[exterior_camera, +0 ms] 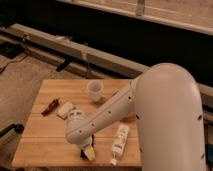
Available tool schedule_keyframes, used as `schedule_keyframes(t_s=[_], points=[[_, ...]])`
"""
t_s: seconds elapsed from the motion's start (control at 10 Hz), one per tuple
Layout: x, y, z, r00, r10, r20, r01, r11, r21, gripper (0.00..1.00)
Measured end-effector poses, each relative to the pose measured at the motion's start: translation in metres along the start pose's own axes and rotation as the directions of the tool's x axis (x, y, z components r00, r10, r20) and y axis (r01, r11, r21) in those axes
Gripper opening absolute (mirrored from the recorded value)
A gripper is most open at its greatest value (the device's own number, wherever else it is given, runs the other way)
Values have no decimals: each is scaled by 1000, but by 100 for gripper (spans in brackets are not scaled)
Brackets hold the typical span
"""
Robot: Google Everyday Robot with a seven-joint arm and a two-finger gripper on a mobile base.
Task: Place the eraser in the ceramic cup
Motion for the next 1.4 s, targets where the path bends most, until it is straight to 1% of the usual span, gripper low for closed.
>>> schedule_keyframes(t_s=[0.5, 1.0, 1.4], points=[[3, 4, 2, 1000, 15, 15, -15, 1000, -3, 80], [9, 14, 1, 999, 23, 24, -23, 999, -25, 80], [10, 18, 3, 999, 24, 28, -24, 999, -31, 80]])
